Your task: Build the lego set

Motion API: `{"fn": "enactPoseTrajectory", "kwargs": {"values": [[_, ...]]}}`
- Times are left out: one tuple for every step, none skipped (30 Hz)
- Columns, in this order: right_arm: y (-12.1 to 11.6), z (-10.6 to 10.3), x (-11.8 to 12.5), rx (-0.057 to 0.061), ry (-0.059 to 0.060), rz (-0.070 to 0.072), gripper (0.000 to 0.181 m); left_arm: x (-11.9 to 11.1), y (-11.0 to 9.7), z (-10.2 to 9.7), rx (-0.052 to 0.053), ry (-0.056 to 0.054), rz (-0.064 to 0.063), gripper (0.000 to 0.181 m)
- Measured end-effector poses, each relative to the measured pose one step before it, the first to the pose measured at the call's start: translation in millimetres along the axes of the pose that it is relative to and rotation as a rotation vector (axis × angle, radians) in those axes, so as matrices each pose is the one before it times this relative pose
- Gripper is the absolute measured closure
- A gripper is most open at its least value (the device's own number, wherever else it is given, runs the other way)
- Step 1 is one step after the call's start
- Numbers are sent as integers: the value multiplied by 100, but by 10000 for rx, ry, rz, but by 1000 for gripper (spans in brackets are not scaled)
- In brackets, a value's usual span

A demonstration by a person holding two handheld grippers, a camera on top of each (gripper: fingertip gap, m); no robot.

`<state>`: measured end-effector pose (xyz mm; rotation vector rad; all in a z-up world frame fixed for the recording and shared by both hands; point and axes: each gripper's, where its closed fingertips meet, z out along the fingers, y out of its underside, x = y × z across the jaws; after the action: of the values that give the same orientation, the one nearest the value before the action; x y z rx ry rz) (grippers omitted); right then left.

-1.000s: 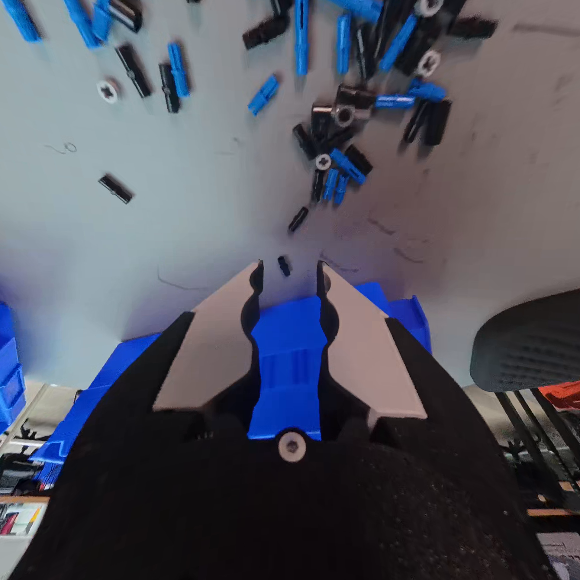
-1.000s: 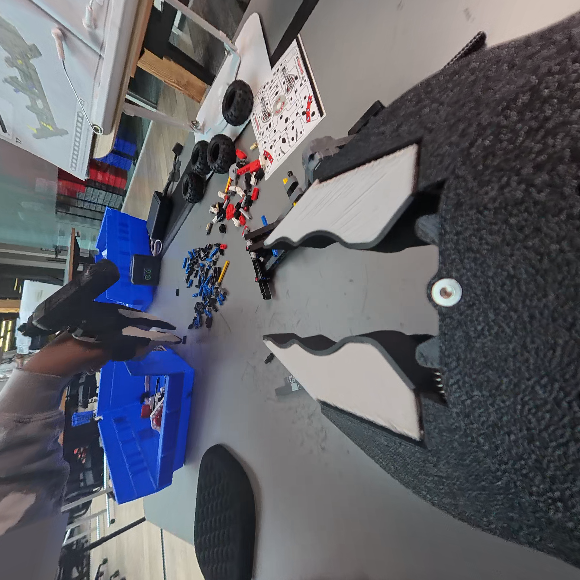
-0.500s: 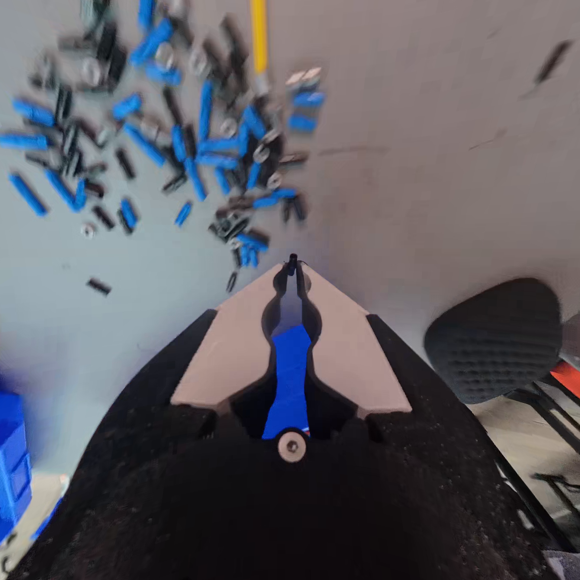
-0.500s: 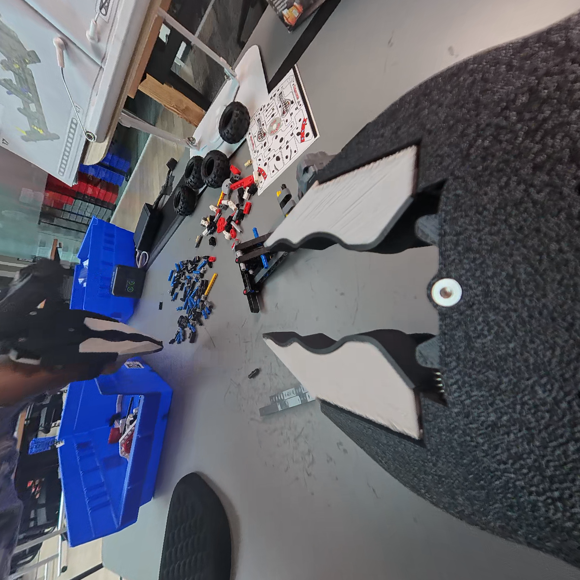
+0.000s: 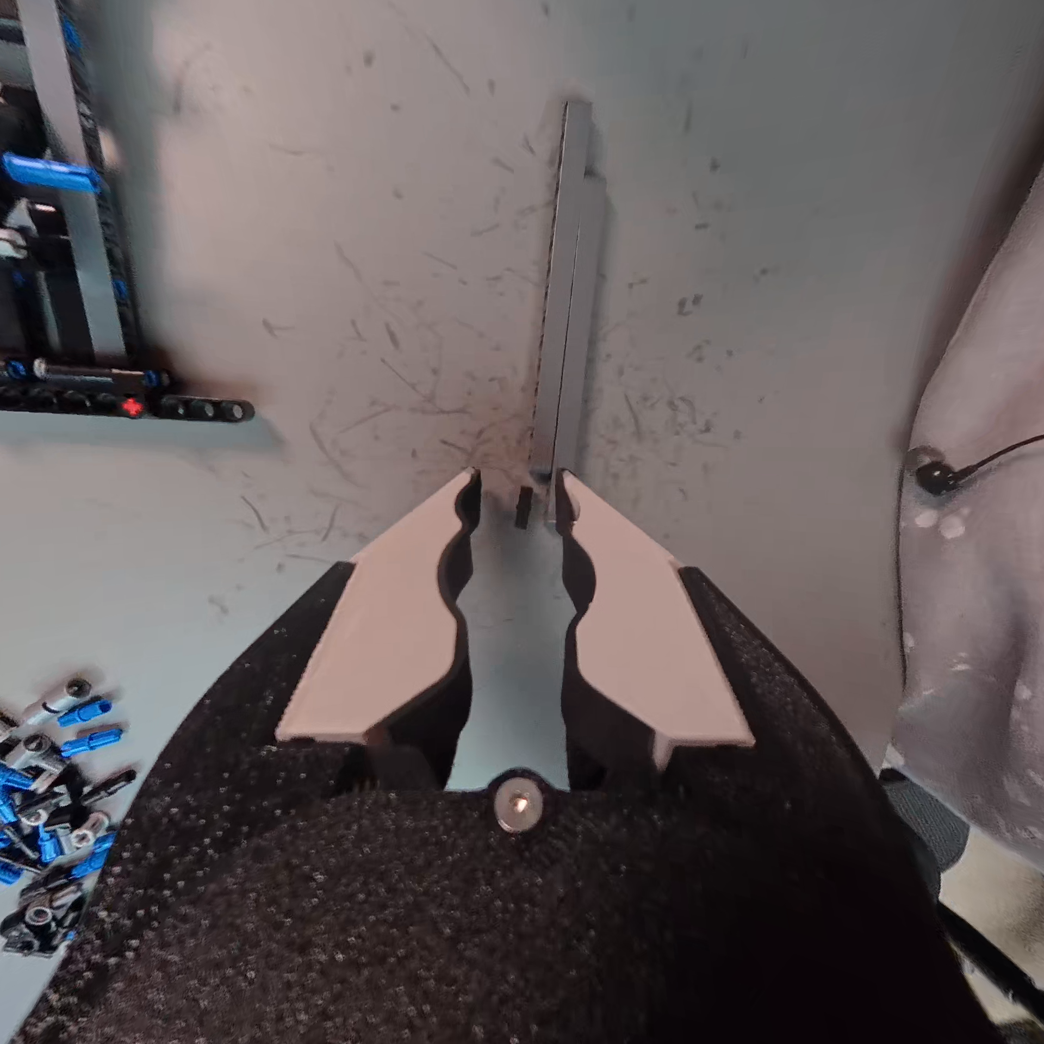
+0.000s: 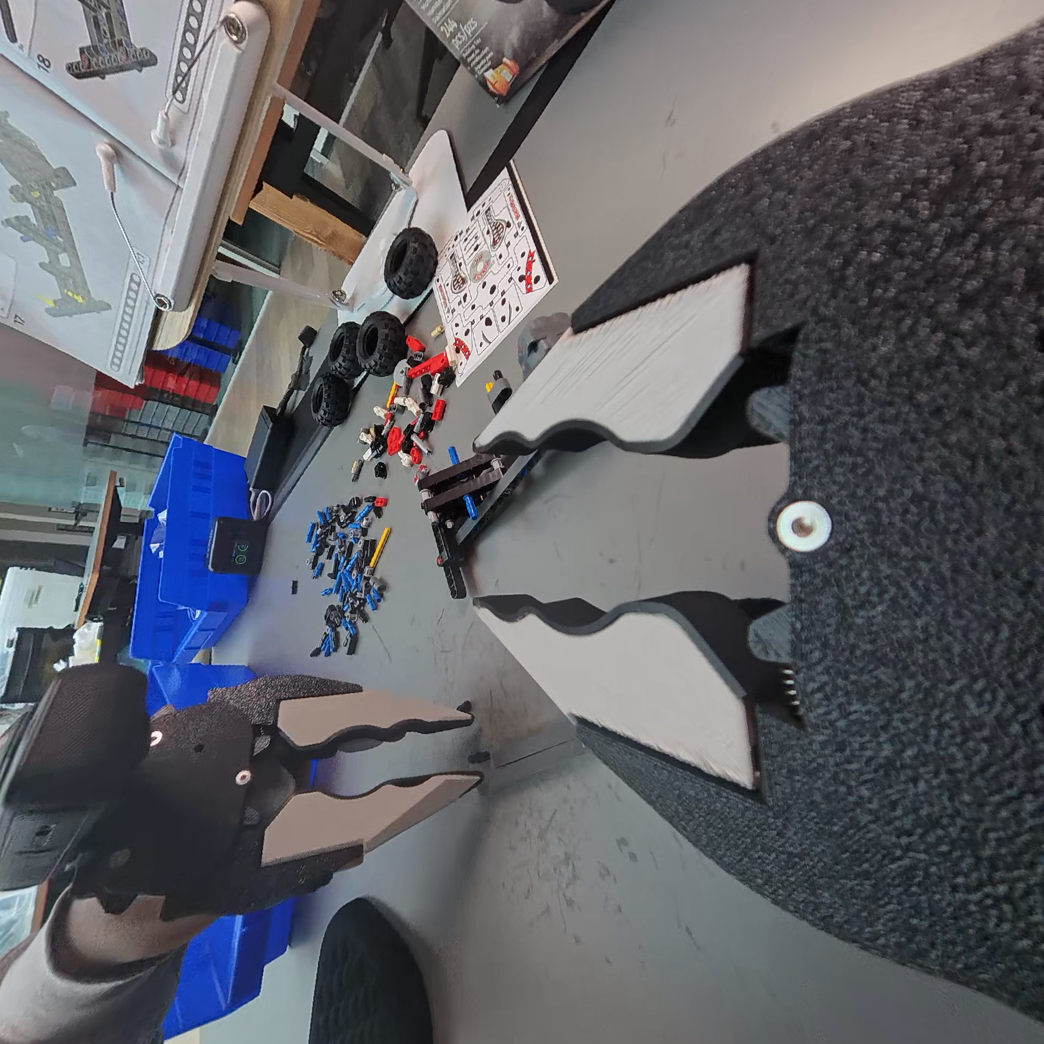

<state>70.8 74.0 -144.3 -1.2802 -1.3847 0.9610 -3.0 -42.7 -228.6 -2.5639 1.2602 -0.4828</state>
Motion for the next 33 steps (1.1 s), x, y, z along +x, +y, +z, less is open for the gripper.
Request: {"fn": "enactPoseTrajectory", "kwargs": {"values": [[31,-10,162,19,35,47,132,229,-595,-276,393,-80,-105,151],[-11,-27,197,40,56,59,132,235,-547,-296,365,-146,-9,149],[-61,-21,210,55,61,72,132,266,-424,-295,287,-166,113,147],[-74,-16,261,59,77,89,132,319,-317,-292,219,-127,142,145],[-64,6,290,56,95,110,132,336,-322,-347,232,-51,83,144],[-74,18,256,59,87,114,132,369,-317,-420,252,49,12,144],[-64,50,209,49,76,95,133,211,-273,-517,239,46,-33,143],[-34,63,206,27,86,57,132,-31,-235,-617,239,-49,-37,143],[-5,77,140,13,83,24,133,-178,-120,-721,182,-88,-44,143],[42,69,74,-10,61,14,133,-347,-18,-805,131,-151,-78,143],[80,64,-20,-36,27,-10,133,-553,-22,-914,181,-236,-92,143],[88,49,-79,-36,0,-51,133,-704,18,-996,188,-274,-112,143],[55,43,-106,-21,-8,-80,133,-1025,106,-1086,157,-378,-140,144],[56,46,-101,-30,-10,-78,133,-1433,169,-1177,133,-494,-173,144],[30,46,-68,-31,-7,-59,133,-1842,230,-1271,87,-599,-243,144],[-19,40,-81,-7,-15,-50,133,-2309,138,-1374,111,-746,-289,146],[-39,6,-101,4,-23,-42,133,-2688,11,-1397,148,-834,-285,150],[-48,-13,-85,7,-16,-33,133,-2899,106,-1185,46,-792,-220,152],[-62,-16,-81,18,-11,-39,134,-2965,496,-767,-222,-670,-163,152],[-58,-13,-99,20,-17,-41,134,-2968,954,-218,-531,-559,-263,149],[-35,-7,-105,10,-22,-32,135,-2937,1102,338,-624,-509,-347,148],[13,15,-115,-8,-24,-33,135,-2554,1111,881,-647,-313,-326,148],[36,8,-114,-19,-21,-44,135,-1884,1380,1357,-853,31,-333,146],[72,19,-104,-25,-17,-58,135,-1706,1387,1653,-918,46,-332,144],[94,8,-94,-42,-12,-63,136,-1601,1033,1753,-733,-48,-262,146],[109,3,-48,-42,2,-59,136,-1038,910,1748,-682,142,-250,145],[79,-11,-17,-30,17,-52,136,-607,859,1586,-674,271,-278,143],[23,-20,25,-11,22,-34,136,-481,701,1374,-573,219,-204,143],[-21,-36,52,8,21,-8,136,-394,584,1141,-482,152,-122,143],[-31,-29,77,22,16,16,136,-341,346,914,-293,101,-106,145],[-13,-22,112,21,17,37,136,-87,125,672,-109,188,-108,154],[39,-3,122,15,8,64,136,147,144,447,-71,304,-115,155],[83,14,81,2,-13,85,136,70,-26,143,49,220,-112,157]]}}
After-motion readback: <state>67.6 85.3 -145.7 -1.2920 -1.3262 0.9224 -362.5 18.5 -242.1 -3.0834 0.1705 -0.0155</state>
